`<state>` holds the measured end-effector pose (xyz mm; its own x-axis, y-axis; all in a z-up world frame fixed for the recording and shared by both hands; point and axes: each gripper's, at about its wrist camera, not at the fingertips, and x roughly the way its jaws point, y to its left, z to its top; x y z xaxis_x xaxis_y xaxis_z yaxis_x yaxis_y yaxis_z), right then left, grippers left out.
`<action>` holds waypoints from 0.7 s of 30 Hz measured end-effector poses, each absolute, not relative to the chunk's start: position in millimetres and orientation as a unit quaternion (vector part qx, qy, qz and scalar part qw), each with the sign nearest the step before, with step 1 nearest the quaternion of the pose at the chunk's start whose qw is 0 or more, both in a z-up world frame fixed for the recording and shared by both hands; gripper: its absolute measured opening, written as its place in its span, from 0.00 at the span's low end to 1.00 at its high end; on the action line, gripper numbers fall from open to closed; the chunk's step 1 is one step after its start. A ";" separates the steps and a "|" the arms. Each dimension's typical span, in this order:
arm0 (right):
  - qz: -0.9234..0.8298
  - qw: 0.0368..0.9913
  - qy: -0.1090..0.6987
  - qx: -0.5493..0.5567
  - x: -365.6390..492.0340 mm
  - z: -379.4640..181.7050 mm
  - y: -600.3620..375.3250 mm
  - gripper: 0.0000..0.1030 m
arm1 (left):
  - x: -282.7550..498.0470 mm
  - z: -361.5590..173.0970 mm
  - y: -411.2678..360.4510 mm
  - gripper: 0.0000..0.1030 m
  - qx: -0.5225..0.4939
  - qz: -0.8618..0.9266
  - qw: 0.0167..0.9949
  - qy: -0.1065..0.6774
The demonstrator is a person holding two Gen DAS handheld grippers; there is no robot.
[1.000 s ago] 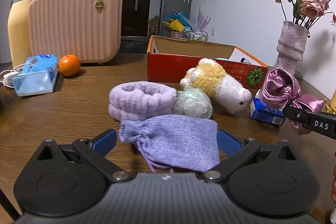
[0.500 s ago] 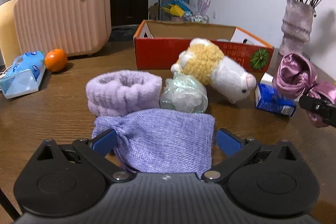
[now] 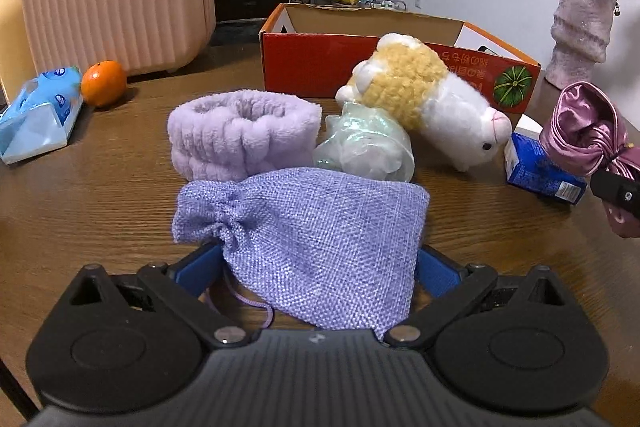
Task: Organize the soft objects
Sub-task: 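Grasp the lilac burlap pouch with the left tool while the right tool holds the scrunchie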
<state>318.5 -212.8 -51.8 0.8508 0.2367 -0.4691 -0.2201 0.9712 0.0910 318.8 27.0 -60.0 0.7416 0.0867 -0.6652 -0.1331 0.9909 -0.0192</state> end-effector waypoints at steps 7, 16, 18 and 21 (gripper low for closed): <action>0.121 0.961 0.247 0.014 318.3 -52.4 -211.4 0.31 | 316.3 -58.0 25.8 0.86 -0.025 0.065 0.936 0.345; 0.121 0.961 0.247 0.014 318.1 -52.6 -211.0 0.31 | 307.5 -53.2 26.1 0.51 -0.023 0.066 0.942 0.327; 0.121 0.961 0.247 0.014 318.1 -52.6 -211.1 0.31 | 304.0 -52.4 25.9 0.48 -0.021 0.069 0.943 0.324; 0.121 0.961 0.247 0.014 318.1 -52.6 -211.1 0.31 | 298.1 -50.0 26.3 0.45 -0.021 0.071 0.946 0.316</action>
<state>318.1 -211.1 -52.6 0.8491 0.2392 -0.4710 -0.2259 0.9704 0.0856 298.1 26.3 -50.0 0.7903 0.1209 -0.6007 -0.1468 0.9892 0.0059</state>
